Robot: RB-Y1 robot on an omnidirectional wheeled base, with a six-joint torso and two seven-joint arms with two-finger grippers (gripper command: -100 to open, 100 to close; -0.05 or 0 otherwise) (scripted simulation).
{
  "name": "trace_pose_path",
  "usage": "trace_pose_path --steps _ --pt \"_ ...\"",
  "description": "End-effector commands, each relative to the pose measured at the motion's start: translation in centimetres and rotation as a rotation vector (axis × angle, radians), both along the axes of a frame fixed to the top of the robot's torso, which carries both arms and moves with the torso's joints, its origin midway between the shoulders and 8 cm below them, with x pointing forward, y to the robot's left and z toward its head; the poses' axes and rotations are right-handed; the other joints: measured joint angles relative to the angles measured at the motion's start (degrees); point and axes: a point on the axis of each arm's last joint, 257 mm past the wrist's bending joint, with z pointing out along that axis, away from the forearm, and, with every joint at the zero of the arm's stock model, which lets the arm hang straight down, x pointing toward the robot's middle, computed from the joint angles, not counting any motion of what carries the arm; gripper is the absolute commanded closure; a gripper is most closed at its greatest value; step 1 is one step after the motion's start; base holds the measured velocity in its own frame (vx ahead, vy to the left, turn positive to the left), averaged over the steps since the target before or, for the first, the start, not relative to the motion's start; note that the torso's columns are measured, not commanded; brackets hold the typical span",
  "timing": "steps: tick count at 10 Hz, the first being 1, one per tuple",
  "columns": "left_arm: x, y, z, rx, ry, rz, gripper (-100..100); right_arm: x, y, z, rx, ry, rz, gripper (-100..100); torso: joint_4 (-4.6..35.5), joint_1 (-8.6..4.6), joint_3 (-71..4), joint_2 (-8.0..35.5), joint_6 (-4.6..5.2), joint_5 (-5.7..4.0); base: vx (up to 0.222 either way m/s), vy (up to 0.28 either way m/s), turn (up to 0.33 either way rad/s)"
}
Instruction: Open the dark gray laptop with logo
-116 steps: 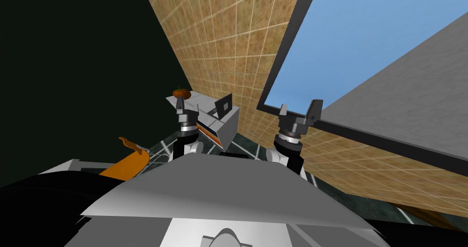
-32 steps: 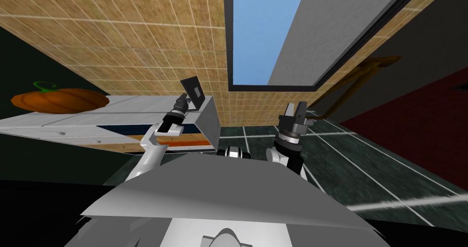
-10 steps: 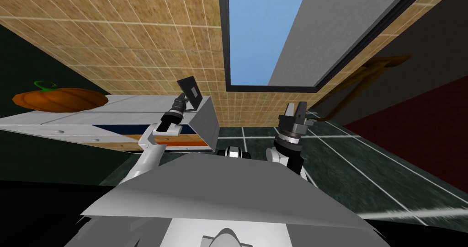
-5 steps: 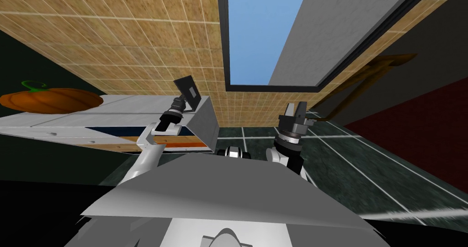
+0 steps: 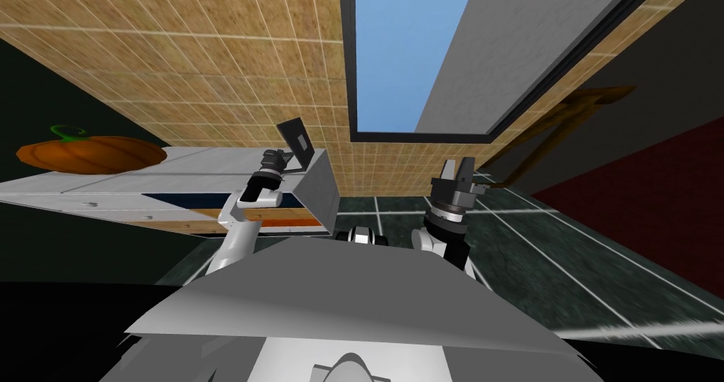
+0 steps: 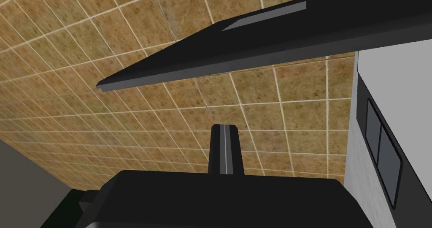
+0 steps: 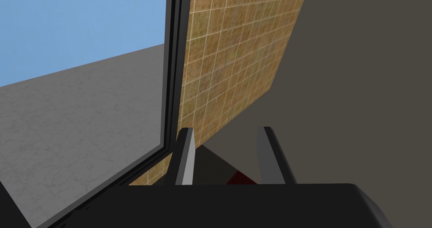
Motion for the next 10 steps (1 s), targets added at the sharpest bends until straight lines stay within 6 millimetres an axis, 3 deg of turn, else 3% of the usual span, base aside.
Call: trace_pose_path --steps 1,2,3,9,10 --pt "0.27 1.37 -0.31 -0.155 -0.054 -0.004 100 0.00 0.00 0.00 0.000 0.000 0.000 0 0.0 -0.02 0.0 0.0 0.00 -0.01 -0.028 0.018 -0.002" --pt "0.15 1.02 -0.37 -0.111 -0.037 -0.001 100 0.00 0.00 0.00 0.000 0.000 0.000 0 0.0 -0.01 0.1 0.1 0.00 0.00 -0.013 0.008 -0.002" --pt "0.03 1.08 -0.46 -0.045 -0.013 0.012 -100 0.00 0.00 0.00 0.000 0.000 0.000 0 0.0 -0.03 0.0 0.1 0.00 -0.02 -0.001 -0.029 -0.036" --pt "-0.34 0.96 -0.87 0.209 0.078 0.057 -100 0.00 0.00 0.00 0.000 0.000 0.000 0 0.0 0.10 0.1 0.1 0.00 0.03 0.012 -0.065 -0.024" --pt "-0.30 0.98 -0.82 0.180 0.068 0.052 -100 0.00 0.00 0.00 0.000 0.000 0.000 0 0.0 0.05 0.1 0.1 0.00 0.02 0.007 -0.026 -0.001"
